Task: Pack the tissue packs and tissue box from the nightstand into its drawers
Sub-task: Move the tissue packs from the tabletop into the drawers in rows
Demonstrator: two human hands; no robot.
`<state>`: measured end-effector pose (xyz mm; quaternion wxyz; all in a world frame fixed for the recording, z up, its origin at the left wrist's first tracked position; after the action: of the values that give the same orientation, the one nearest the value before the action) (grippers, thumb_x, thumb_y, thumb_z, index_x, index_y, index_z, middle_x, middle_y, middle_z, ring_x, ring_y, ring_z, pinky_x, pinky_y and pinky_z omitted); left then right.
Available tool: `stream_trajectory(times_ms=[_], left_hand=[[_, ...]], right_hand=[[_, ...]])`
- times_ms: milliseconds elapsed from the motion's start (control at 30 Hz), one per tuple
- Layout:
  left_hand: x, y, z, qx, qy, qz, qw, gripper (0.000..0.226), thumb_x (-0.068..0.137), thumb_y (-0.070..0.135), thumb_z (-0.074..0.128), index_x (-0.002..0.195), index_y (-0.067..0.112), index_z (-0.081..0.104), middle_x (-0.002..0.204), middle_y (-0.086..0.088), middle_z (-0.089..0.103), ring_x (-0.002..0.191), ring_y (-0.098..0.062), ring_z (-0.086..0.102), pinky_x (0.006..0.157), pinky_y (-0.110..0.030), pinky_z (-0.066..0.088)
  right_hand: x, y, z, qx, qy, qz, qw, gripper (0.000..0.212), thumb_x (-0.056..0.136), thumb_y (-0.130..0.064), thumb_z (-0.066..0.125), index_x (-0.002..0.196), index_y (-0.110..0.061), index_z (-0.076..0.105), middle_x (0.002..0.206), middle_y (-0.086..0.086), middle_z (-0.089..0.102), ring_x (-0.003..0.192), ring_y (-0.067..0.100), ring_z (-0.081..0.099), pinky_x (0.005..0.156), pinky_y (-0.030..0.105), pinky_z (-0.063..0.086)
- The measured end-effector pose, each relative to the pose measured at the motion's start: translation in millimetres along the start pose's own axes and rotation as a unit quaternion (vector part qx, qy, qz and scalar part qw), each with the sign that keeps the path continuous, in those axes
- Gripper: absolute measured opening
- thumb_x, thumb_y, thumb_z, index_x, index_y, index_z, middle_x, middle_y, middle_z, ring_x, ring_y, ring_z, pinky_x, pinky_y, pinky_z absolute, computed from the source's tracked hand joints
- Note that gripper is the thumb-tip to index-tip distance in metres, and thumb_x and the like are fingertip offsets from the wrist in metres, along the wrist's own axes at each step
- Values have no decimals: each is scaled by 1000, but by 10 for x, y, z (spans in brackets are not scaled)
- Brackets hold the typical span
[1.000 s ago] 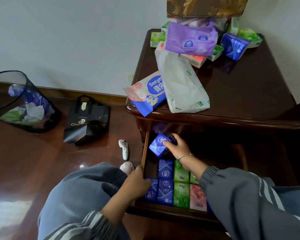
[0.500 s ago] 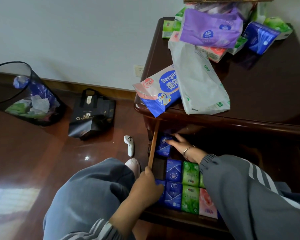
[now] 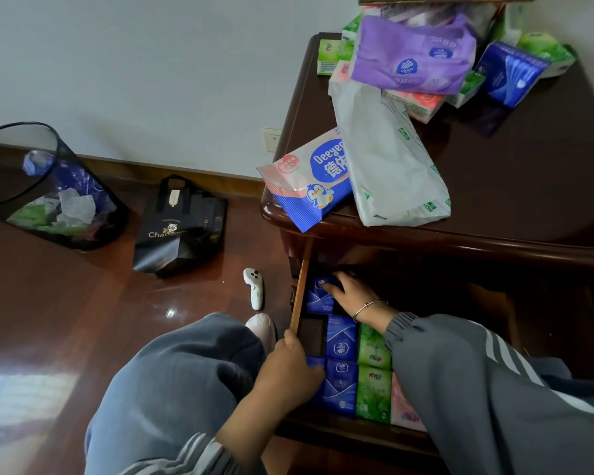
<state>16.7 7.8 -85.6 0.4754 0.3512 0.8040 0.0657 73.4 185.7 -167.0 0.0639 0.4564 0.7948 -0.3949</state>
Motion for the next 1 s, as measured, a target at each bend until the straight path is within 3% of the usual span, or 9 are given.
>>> stream_trajectory(times_ms=[100, 233, 367, 533, 733, 800, 867, 933, 1000], left_hand=[[-9, 9, -6, 11, 3, -1, 1000, 75, 90, 33, 56, 148, 7, 17, 146, -12, 39, 125, -26, 50, 101, -40, 47], [-4, 5, -2, 7, 2, -4, 1000, 74, 90, 33, 57, 147, 7, 17, 144, -11, 41, 123, -25, 51, 99, -40, 48], [-2, 11, 1, 3, 7, -8, 1000, 71, 89, 32, 58, 145, 8, 21, 141, -9, 43, 120, -23, 53, 97, -37, 50], [-7, 25, 2, 19, 18, -17, 1000, 68, 89, 33, 57, 142, 7, 23, 137, -11, 45, 118, -24, 54, 94, -35, 50], [14, 9, 13, 17, 16, -22, 999, 70, 90, 34, 57, 144, 7, 21, 138, -10, 44, 119, -24, 54, 95, -37, 51], [17, 14, 18, 19, 14, -22, 999, 71, 90, 34, 57, 144, 6, 20, 139, -11, 43, 120, -24, 53, 96, -37, 51], [16, 27, 20, 25, 17, -19, 999, 72, 90, 33, 56, 145, 5, 19, 140, -12, 42, 121, -25, 52, 97, -38, 50], [15, 36, 17, 30, 21, -15, 999, 73, 90, 33, 55, 145, 4, 18, 141, -13, 40, 121, -26, 52, 97, -38, 49], [19, 32, 22, 29, 21, -16, 999, 74, 90, 33, 55, 146, 3, 17, 142, -13, 39, 121, -26, 52, 98, -39, 49]], right_hand=[[-83, 50, -61, 21, -8, 24, 999, 62, 88, -51, 53, 136, -14, 38, 139, 13, 48, 124, 29, 49, 100, 36, 41], [-353, 202, -73, -67, -14, 69, 995, 65, 67, -71, 61, 108, -23, 45, 116, 2, 61, 100, 23, 59, 80, 32, 42], [-510, 165, 162, -190, -6, 64, 980, 83, 59, -81, 54, 119, -23, 48, 124, 2, 57, 113, 26, 51, 94, 42, 33], [-501, 98, 243, -212, 41, 96, 972, 64, 69, -62, 59, 115, -19, 50, 120, 4, 59, 112, 26, 49, 92, 41, 31], [-485, 230, 165, -223, 16, 116, 968, 73, 70, -71, 53, 124, -22, 47, 131, 4, 52, 124, 28, 40, 99, 47, 27], [-462, 222, 134, -191, -2, 120, 974, 91, 65, -78, 55, 134, -22, 39, 139, 6, 45, 129, 31, 37, 103, 49, 26], [-405, 163, 67, -88, -3, 113, 990, 98, 65, -72, 63, 140, -21, 28, 143, 9, 43, 128, 33, 41, 105, 47, 33], [-316, 36, 7, 24, -13, 78, 997, 91, 75, -55, 67, 145, -19, 20, 145, 11, 42, 127, 33, 45, 103, 41, 39], [-239, -77, -22, 48, -19, 48, 998, 76, 85, -42, 62, 146, -18, 22, 146, 11, 41, 127, 31, 46, 101, 36, 40]])
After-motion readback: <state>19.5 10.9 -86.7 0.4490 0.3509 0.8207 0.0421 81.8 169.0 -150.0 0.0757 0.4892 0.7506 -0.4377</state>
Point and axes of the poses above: each hand's wrist, its own x-axis towards the middle knuckle, its own z-axis out of the palm, y = z × x, the point moved 7 cm from there along x, towards the middle knuckle
